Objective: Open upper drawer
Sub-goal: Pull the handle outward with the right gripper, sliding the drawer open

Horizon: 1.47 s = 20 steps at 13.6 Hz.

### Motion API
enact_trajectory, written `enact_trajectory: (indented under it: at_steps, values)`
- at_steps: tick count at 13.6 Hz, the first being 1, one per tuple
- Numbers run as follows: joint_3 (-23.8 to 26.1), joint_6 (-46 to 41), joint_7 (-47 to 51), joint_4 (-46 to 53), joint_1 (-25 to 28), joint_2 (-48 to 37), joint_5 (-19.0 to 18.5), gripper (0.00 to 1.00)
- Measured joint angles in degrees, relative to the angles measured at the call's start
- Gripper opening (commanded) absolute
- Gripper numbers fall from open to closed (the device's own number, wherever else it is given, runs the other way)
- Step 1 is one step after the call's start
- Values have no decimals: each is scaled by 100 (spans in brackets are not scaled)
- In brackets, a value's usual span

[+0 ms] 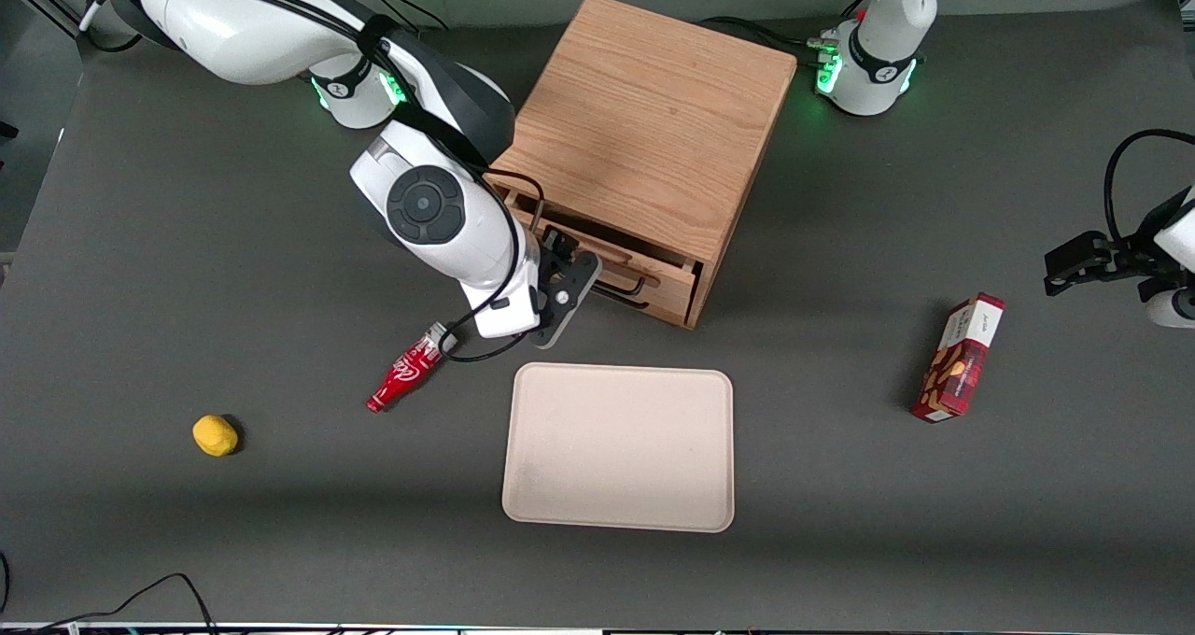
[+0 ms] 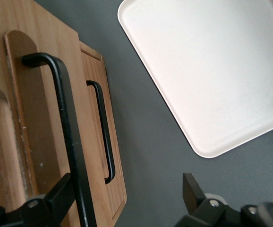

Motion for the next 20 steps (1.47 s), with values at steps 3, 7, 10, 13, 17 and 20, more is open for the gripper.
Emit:
enact_trajectory:
  at_steps: [3,7,10,13,17,20]
  values:
    - [-45,351,-266,-6,3,87,0,100]
    - [-283,635,-619,18,2,156,-2,100]
    - [-496,645,-849,181,-34,157,-2,100]
    - [-680,646,-1124,363,-65,157,-2,100]
    - [-966,837,-1644,488,-65,177,4,100]
    - [-1093,944,-1849,563,-47,208,57,100]
